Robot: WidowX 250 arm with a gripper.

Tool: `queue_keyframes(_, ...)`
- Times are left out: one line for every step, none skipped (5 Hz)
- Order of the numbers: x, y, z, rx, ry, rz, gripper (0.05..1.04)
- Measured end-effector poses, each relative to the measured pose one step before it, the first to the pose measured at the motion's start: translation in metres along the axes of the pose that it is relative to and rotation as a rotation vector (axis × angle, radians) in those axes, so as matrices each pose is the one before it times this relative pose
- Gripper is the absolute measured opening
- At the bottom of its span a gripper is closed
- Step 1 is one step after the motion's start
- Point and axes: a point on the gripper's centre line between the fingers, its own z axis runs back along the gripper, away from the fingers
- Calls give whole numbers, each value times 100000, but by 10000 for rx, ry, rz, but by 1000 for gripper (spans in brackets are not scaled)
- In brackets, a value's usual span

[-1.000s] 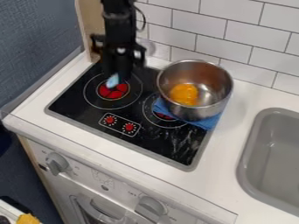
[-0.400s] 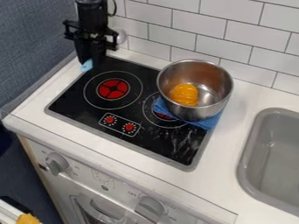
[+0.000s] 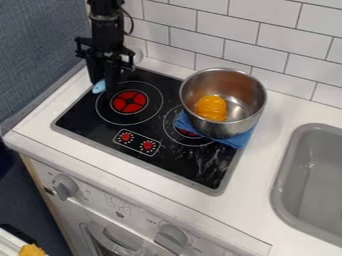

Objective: Moved the spatula to the left side of the burner

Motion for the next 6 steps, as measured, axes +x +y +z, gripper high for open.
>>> queue_keyframes(57,106,-23,63,-17,117,328)
queue_keyframes(-14,261,-58,59,-29,314,391)
queue_keyframes(-33,298,-32,40,-16,-2,699)
queue_keyframes(-257,-66,-319,4,93,-76,967)
queue_keyframes(-411,-425,242,-150,-128,-158,1010)
queue_keyframes(-212,-124,1512,-4,-565,-35,1005)
